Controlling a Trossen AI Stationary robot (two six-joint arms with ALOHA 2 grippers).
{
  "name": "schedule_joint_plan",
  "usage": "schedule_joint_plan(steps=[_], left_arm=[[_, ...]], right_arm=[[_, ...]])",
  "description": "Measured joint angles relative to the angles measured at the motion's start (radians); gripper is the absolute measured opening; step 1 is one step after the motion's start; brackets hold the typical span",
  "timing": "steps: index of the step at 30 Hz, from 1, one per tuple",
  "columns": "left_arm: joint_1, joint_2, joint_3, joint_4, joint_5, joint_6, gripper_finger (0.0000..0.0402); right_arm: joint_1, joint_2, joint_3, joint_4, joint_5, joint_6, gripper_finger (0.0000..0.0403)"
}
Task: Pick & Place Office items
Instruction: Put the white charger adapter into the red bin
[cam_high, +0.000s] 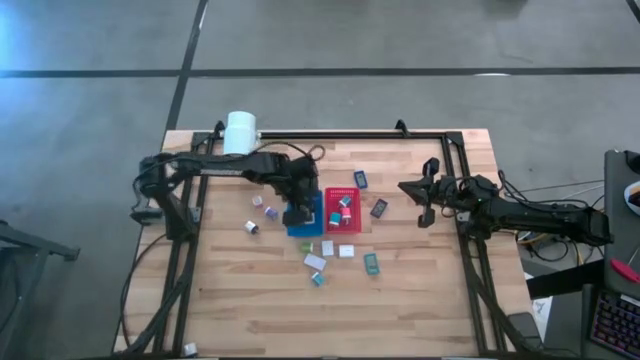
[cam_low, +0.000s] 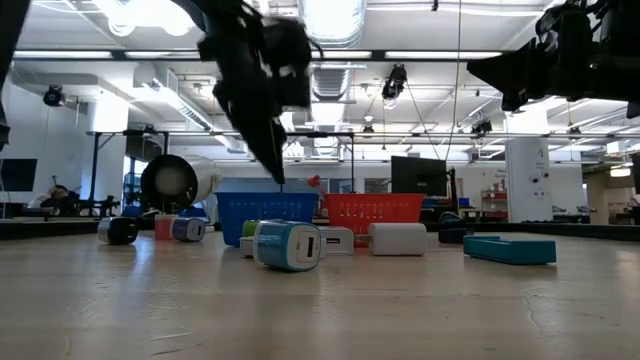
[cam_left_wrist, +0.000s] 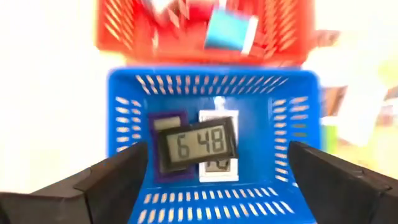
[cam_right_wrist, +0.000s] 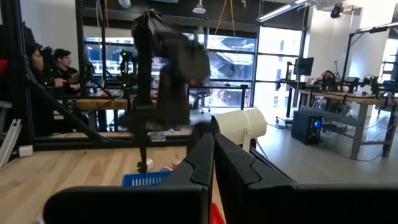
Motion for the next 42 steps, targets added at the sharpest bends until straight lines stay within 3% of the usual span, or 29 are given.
schedule_joint_plan(steps=[6,10,14,20,22,26,30,42], left_arm=[[0.000,-0.279,-0.031,0.043,-0.003,0.021,0.0359],[0.000,-0.481,-0.119,0.120,-0.002,0.031,0.0317],[0.000,-0.682,-0.268,0.278,-0.019,0.017,0.0233],[0.000,-0.936,-0.490,0.500,-0.030,0.015,0.0052],[0.000,-1.005,-0.565,0.596,-0.030,-0.009,0.0015],[0.000,-1.122,-0.716,0.745,-0.039,-0.043,0.0013],[0.000,-1.208,-0.846,0.837,-0.138,-0.083,0.0004],[0.001,-1.308,-1.037,0.891,-0.183,-0.087,0.0004]], right_arm=[[0.000,-0.001,0.000,-0.002,0.000,-0.003,0.0008],[0.000,-0.001,0.000,-0.008,0.000,-0.004,0.0008],[0.000,-0.001,0.000,-0.008,0.001,-0.004,0.0008],[0.000,0.000,0.000,-0.007,0.002,-0.005,0.0008],[0.000,0.000,0.000,-0.007,0.002,-0.005,0.0008],[0.000,0.000,0.000,-0.007,0.002,-0.005,0.0008],[0.000,0.000,0.000,-0.007,0.002,-0.005,0.0008],[0.000,0.000,0.000,-0.007,0.002,-0.008,0.0008]])
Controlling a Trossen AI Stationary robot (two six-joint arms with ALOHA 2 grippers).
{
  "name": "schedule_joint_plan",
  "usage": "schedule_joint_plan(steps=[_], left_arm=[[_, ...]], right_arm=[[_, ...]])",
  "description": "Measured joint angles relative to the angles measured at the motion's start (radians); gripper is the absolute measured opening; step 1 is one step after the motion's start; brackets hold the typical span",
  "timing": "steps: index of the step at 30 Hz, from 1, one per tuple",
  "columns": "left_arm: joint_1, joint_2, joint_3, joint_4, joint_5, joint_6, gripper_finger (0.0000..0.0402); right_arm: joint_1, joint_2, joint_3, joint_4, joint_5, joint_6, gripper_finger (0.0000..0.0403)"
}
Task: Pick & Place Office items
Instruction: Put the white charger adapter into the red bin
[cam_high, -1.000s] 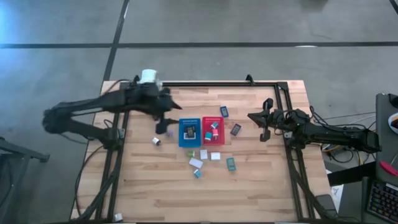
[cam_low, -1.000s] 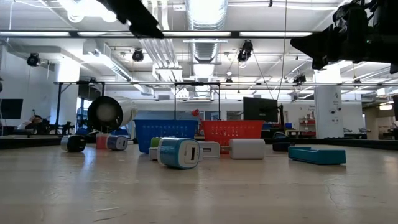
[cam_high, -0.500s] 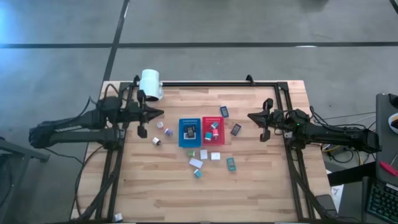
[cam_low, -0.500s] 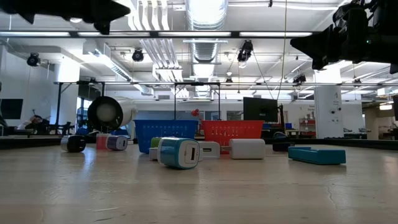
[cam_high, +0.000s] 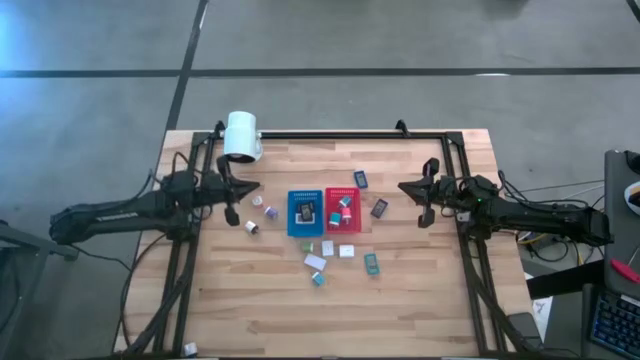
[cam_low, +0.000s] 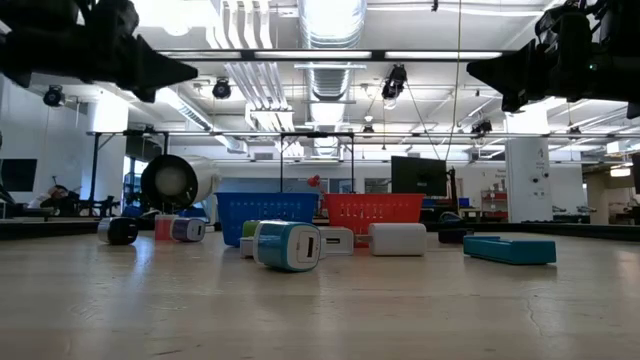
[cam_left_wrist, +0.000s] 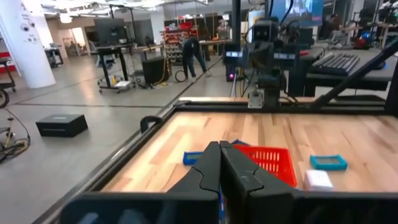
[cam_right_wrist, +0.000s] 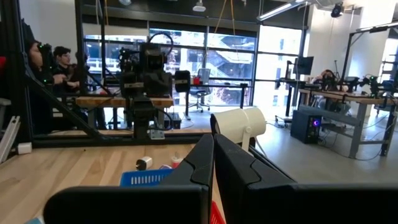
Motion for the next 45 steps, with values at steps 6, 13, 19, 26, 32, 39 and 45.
schedule_joint_plan(steps=[6,13,19,26,32,39,45], left_arm=[[0.000,-0.009,-0.079,0.102,0.004,-0.001,0.0003],[0.000,-0.011,-0.177,0.224,0.007,0.007,0.0002],[0.001,-0.011,-0.213,0.235,0.008,-0.007,0.0002],[0.001,-0.009,-0.213,0.225,0.029,-0.029,0.0004],[0.001,0.013,-0.213,0.134,0.030,-0.056,0.0008],[0.000,0.024,-0.213,0.114,0.031,-0.056,0.0009],[0.000,0.024,-0.213,0.114,0.031,-0.052,0.0009]], right_arm=[[0.000,0.000,0.000,0.000,0.000,-0.006,0.0008],[-0.001,-0.001,0.000,-0.015,0.000,-0.001,0.0008],[0.000,-0.001,-0.001,-0.053,0.000,0.033,0.0008],[0.000,0.000,-0.005,-0.051,0.003,0.052,0.0008],[0.000,0.000,-0.006,-0.036,0.108,-0.008,0.0008],[-0.001,0.000,-0.006,-0.022,0.134,-0.067,0.0008],[-0.001,0.000,-0.006,-0.037,0.133,-0.058,0.0008]])
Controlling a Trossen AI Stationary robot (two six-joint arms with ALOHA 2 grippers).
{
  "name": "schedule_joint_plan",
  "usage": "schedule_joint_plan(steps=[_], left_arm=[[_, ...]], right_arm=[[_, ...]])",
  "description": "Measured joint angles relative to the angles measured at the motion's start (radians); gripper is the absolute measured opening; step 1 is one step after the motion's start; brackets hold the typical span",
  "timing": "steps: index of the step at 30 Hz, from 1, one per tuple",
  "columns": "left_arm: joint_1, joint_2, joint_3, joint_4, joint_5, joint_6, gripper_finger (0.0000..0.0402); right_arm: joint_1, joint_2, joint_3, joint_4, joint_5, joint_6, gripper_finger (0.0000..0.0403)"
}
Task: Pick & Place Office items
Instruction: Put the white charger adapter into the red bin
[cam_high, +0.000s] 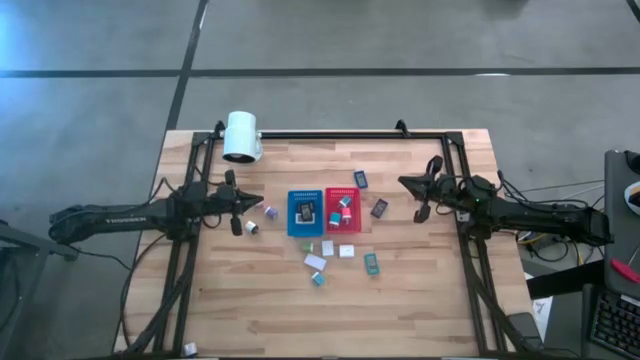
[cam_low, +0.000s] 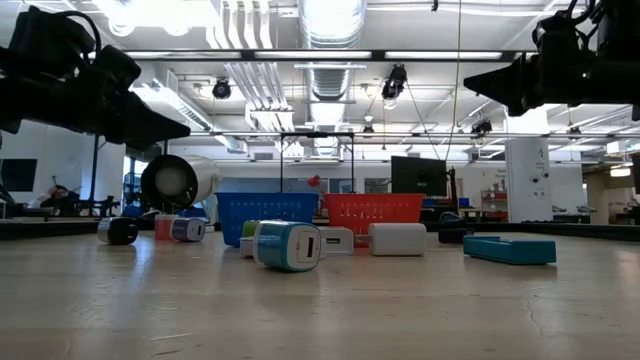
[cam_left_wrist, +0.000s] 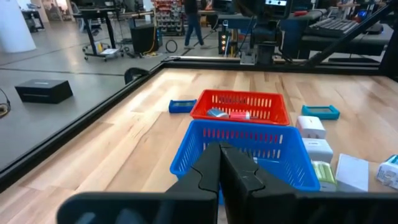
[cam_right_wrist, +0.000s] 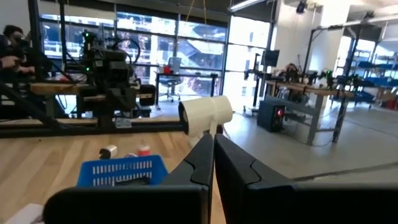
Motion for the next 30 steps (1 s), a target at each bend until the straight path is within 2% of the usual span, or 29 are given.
schedule_joint_plan(steps=[9,17,27,30], left_arm=[[0.000,0.001,0.000,0.000,0.000,0.066,0.0009],[0.000,0.017,0.000,0.000,0.005,0.114,0.0009],[0.000,0.043,0.000,0.001,0.064,0.122,0.0003],[0.000,0.046,0.000,0.005,0.142,0.099,0.0003]], right_arm=[[0.001,-0.001,-0.001,-0.009,-0.002,0.148,0.0008],[0.001,0.000,-0.010,-0.061,-0.003,0.204,0.0008],[0.003,0.000,-0.013,-0.060,-0.003,0.246,0.0008],[0.003,0.000,-0.019,-0.060,-0.003,0.245,0.0008]])
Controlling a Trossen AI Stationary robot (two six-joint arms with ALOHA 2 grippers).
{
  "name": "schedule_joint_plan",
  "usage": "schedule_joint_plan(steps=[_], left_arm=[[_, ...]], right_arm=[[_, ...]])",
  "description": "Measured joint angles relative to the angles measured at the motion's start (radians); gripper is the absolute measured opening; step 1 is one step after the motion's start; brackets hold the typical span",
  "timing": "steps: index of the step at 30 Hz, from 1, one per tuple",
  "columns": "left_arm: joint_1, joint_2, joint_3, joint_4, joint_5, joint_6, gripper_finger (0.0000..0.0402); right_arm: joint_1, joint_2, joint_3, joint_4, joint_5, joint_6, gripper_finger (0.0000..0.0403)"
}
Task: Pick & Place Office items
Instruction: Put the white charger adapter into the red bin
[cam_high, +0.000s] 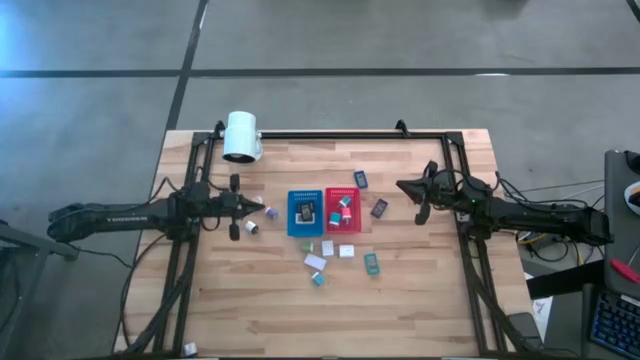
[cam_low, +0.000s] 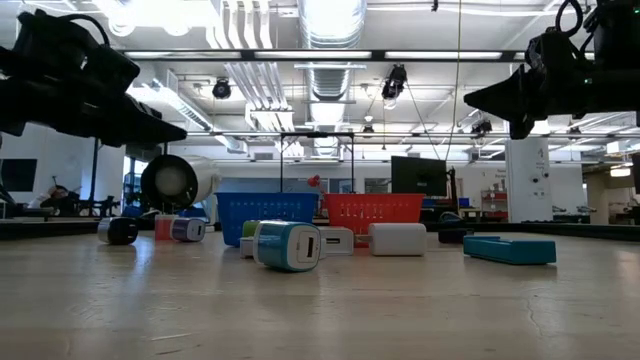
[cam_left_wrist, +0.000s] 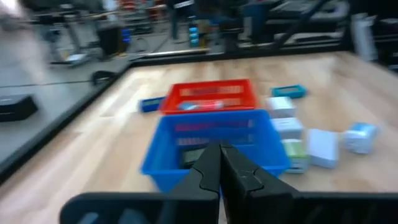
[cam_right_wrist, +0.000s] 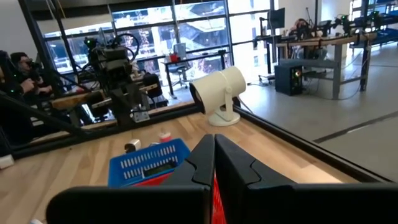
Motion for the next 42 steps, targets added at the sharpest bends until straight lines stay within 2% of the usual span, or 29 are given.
schedule_joint_plan(steps=[3,10,14,19,22,29,32,35,38,42], left_arm=[[0.000,0.003,0.000,0.010,0.041,-0.018,0.0002],[0.000,0.003,0.000,0.010,0.004,-0.032,0.0010],[0.000,0.003,0.000,0.011,0.003,-0.031,0.0012],[0.000,0.003,0.000,0.031,-0.020,0.010,0.0008],[0.000,0.003,0.000,0.062,-0.019,0.022,0.0004],[0.000,0.002,0.002,0.121,-0.019,-0.059,0.0006],[0.000,0.003,0.002,0.111,-0.019,-0.134,0.0006],[0.000,0.002,0.000,0.090,-0.019,-0.136,0.0005],[0.000,0.002,0.000,0.075,-0.019,-0.120,0.0008],[0.000,0.002,0.000,0.076,-0.019,-0.081,0.0011]], right_arm=[[0.000,0.000,-0.005,0.000,0.000,0.000,0.0008],[0.000,0.000,-0.006,0.002,-0.007,0.000,0.0008],[0.001,0.000,-0.001,-0.001,-0.064,-0.010,0.0008],[0.070,0.037,0.056,0.003,-0.064,-0.050,0.0008],[0.156,0.115,0.112,0.002,-0.042,-0.073,0.0008],[0.352,0.375,0.274,-0.026,0.125,-0.137,0.0008],[0.407,0.498,0.368,-0.129,0.225,-0.100,0.0008],[0.445,0.625,0.470,-0.256,0.287,-0.042,0.0009],[0.466,0.742,0.571,-0.359,0.287,0.020,0.0019],[0.496,0.886,0.721,-0.571,0.287,0.063,0.0059]])
